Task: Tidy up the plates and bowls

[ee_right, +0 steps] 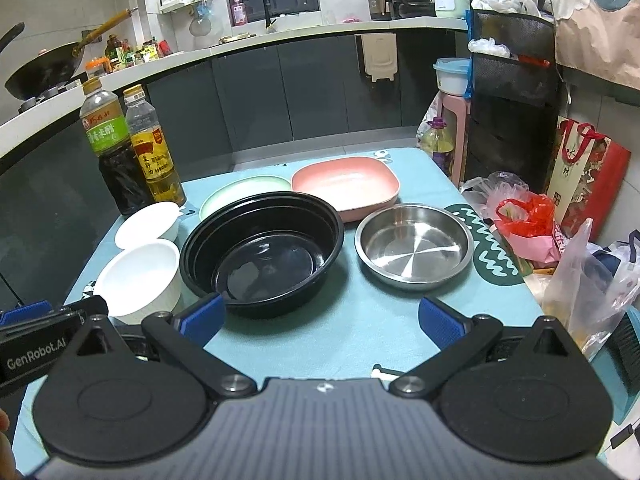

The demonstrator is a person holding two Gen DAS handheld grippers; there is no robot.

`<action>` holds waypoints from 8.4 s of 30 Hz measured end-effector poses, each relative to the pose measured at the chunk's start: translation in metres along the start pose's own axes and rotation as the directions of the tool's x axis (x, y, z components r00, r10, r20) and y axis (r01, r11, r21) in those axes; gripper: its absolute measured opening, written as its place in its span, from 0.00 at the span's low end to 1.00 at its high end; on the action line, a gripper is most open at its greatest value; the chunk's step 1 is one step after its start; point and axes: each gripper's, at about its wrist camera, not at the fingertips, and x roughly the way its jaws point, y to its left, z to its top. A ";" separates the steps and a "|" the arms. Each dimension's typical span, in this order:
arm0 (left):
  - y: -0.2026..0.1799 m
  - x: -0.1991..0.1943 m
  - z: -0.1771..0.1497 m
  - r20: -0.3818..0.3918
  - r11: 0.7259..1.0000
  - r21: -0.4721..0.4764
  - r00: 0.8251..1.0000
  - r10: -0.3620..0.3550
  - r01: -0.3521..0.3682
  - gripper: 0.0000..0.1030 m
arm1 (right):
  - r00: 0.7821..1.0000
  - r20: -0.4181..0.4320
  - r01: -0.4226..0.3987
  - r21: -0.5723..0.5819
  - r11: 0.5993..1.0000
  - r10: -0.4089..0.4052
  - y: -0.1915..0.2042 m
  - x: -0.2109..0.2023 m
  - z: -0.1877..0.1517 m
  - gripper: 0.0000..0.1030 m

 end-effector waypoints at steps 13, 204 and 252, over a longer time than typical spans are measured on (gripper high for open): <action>-0.003 0.020 0.006 -0.042 1.000 0.006 0.999 0.004 -0.004 0.56 | 1.000 -0.030 0.006 0.010 1.000 -0.006 -0.004 0.016 0.005 0.54; 0.091 -0.026 -0.041 -0.174 0.973 -0.174 0.968 -0.179 0.149 0.26 | 0.981 -0.152 -0.129 -0.060 0.990 0.119 0.017 -0.024 -0.031 0.39; 0.102 0.134 0.029 -0.306 0.953 -0.293 0.938 -0.164 0.071 0.26 | 0.911 -0.370 -0.257 -0.157 0.954 0.184 0.112 0.131 0.039 0.39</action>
